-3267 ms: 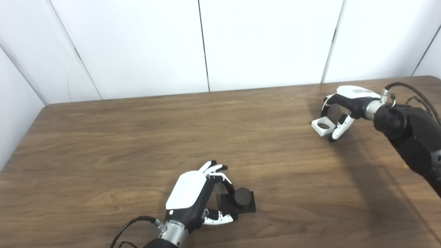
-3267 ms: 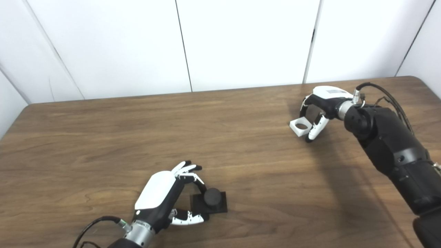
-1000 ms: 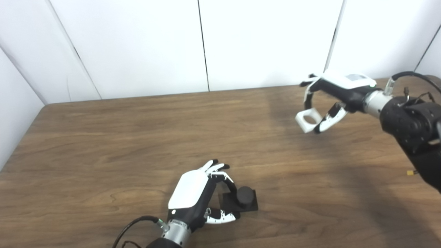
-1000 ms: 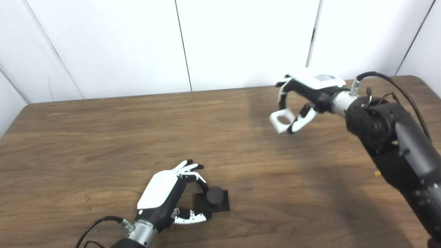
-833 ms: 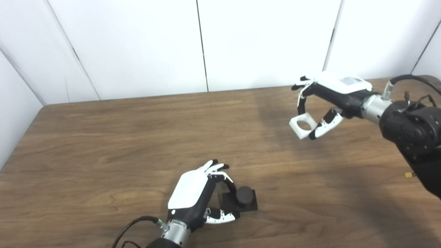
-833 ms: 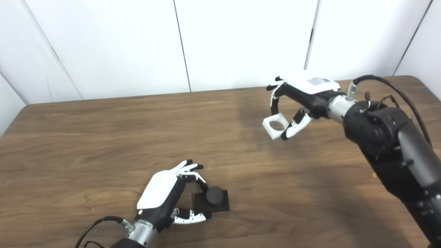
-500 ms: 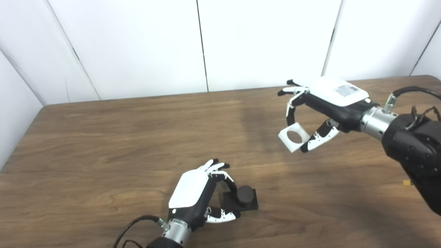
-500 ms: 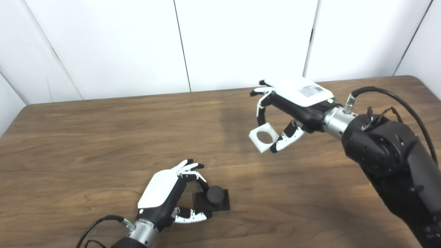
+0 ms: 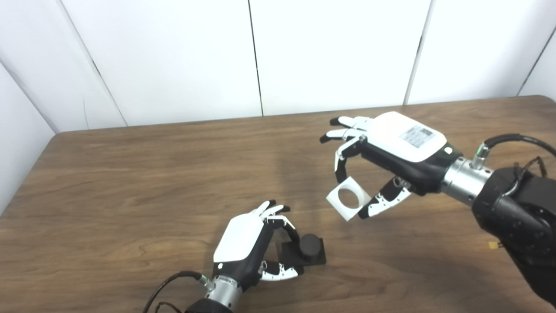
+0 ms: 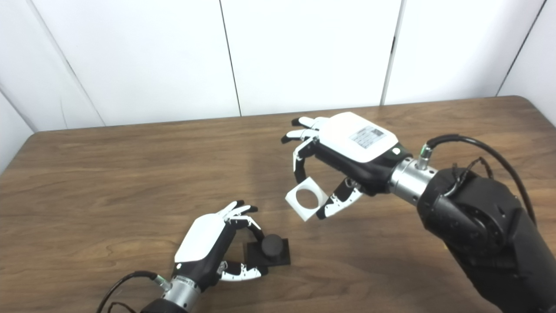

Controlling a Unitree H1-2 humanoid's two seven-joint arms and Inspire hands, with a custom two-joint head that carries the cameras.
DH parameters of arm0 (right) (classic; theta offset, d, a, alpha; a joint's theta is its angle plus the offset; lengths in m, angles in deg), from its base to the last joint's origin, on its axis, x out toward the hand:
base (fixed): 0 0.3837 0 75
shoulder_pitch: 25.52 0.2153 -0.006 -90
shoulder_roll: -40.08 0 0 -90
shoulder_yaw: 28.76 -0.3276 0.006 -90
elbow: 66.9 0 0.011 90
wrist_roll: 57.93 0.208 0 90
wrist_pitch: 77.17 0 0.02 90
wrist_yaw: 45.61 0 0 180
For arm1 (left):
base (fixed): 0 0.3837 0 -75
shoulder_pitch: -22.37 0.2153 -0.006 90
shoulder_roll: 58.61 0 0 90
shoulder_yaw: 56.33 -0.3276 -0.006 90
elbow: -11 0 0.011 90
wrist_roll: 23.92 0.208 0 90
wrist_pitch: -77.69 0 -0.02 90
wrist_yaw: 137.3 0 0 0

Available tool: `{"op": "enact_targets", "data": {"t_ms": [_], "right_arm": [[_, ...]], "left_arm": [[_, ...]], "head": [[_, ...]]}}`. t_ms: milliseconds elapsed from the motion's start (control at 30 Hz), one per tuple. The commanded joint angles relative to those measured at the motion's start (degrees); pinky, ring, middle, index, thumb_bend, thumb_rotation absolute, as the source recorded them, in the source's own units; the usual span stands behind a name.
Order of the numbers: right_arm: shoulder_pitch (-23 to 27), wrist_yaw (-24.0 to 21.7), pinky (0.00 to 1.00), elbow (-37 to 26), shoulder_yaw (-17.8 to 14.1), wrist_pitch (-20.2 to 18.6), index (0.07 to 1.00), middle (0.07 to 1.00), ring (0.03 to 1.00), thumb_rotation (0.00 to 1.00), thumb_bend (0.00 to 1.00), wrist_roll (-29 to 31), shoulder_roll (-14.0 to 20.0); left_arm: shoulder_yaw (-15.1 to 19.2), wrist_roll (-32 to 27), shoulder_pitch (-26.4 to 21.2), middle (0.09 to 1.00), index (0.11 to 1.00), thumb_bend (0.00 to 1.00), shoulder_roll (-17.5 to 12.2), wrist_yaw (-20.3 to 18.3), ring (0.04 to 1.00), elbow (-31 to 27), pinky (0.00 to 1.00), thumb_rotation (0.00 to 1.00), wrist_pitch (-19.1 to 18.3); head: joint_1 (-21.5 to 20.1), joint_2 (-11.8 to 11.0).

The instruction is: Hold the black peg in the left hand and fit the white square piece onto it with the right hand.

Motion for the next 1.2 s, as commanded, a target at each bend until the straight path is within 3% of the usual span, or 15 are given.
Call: {"op": "enact_targets", "data": {"t_ms": [0, 500, 833, 1167], "right_arm": [[1.8, -0.17, 0.92, -1.62, 0.13, 1.68, 0.491, 0.88, 0.972, 0.14, 0.53, -0.7, -0.42], [0.67, -4.52, 0.93, -1.02, 3.82, 2.08, 0.491, 0.891, 0.984, 0.14, 0.52, -2.29, -3.94], [3.64, -8.96, 0.92, 1.08, 6.92, 2.93, 0.49, 0.894, 0.983, 0.14, 0.53, -2.97, -5.38], [4.93, -9.2, 0.91, 4.06, 8.47, 5.08, 0.491, 0.899, 0.987, 0.14, 0.53, -3.74, -6.68]], "left_arm": [[-0.08, 0.6, -1.37, 0.869, 0.483, 0.51, 0.17, 0.49, 0.953, 0.43, 0.92, 0.07, 0.26], [-0.51, 0.26, -1.21, 0.869, 0.483, 0.51, 1.28, 0.45, 0.962, 0.47, 0.94, 0.07, 0.21], [-0.7, 0.45, -1.19, 0.873, 0.483, 0.51, 1.37, 0.09, 0.963, 0.33, 0.93, 0.07, -0.08], [-1.18, 0.88, -1.13, 0.87, 0.482, 0.51, 1.69, 0.49, 0.957, 0.47, 0.92, 0.07, -0.08]], "head": [[-0.03, 0.09], [0.84, 0.57], [0.3, 0.59], [0.43, 0.58]]}}
